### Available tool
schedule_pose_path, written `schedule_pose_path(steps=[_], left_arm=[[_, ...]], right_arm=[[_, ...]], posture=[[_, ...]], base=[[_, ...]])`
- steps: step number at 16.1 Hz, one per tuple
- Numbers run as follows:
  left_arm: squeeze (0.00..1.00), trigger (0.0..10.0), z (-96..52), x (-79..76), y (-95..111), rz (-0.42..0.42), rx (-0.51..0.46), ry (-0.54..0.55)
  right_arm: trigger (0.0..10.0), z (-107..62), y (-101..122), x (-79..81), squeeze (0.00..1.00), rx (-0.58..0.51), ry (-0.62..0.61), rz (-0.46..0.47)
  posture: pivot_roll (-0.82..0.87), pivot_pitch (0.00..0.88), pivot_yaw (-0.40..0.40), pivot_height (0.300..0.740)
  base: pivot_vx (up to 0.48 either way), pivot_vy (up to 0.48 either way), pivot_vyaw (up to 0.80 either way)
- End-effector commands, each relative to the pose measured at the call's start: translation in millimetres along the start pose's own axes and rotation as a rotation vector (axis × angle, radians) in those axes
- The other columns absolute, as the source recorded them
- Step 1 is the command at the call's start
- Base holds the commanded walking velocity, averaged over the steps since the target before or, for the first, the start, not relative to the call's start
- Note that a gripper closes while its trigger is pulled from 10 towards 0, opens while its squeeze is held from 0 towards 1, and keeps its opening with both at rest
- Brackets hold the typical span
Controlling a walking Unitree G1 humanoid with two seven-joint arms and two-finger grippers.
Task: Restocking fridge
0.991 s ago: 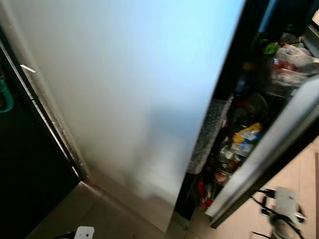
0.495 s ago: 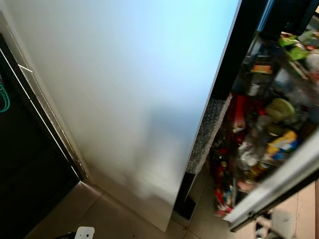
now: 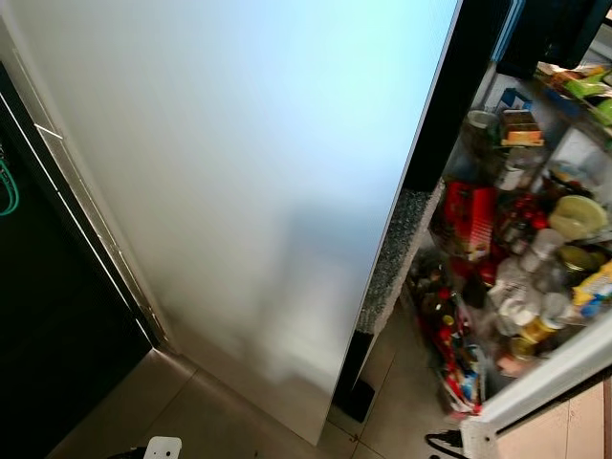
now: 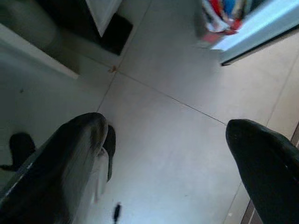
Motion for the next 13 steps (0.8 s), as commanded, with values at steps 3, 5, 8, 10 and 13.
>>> schedule_pose_path(steps=[3, 5, 8, 10, 13], left_arm=[[0.0, 10.0, 0.3, -1.1, -1.5, 0.028, 0.02, -0.001], [0.0, 10.0, 0.3, -1.0, -1.1, 0.047, 0.022, 0.0], [0.0, 10.0, 0.3, -0.7, -0.9, 0.055, 0.023, 0.001], [0.0, 10.0, 0.3, -0.7, -1.0, 0.056, 0.024, 0.0], [0.0, 10.0, 0.3, -0.3, -1.3, 0.061, 0.029, 0.004]], right_arm=[[10.0, 1.7, 12.9, 2.3, 0.0, -0.035, 0.011, 0.021], [10.0, 1.8, 13.4, 4.2, 0.0, -0.035, 0.019, 0.016], [10.0, 1.6, 13.8, -2.1, 0.0, -0.032, 0.013, 0.011], [10.0, 1.8, 14.5, -2.2, 0.0, -0.029, 0.01, 0.013], [10.0, 2.2, 17.5, -2.4, 0.0, -0.034, 0.003, 0.018]], posture=[[0.05, 0.0, -0.087, 0.74], [0.05, 0.0, -0.087, 0.74], [0.05, 0.0, -0.088, 0.74], [0.05, 0.0, -0.088, 0.74], [0.05, 0.0, -0.088, 0.74]], base=[[0.0, 0.0, 0.0], [0.0, 0.0, 0.0], [0.0, -0.314, 0.0], [0.0, -0.322, 0.0], [0.0, -0.292, 0.0]])
Point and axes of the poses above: a point about 5 cm out from each wrist's last joint towards the gripper, its own z axis pointing out of the wrist towards the gripper, its own y axis along the axis of the wrist's last joint, x = y × z, the point moved 2 cm from there along z, pointing out of the wrist towards the gripper, and after that the axes turned 15 degrees about -z, right-handed, at the moved point
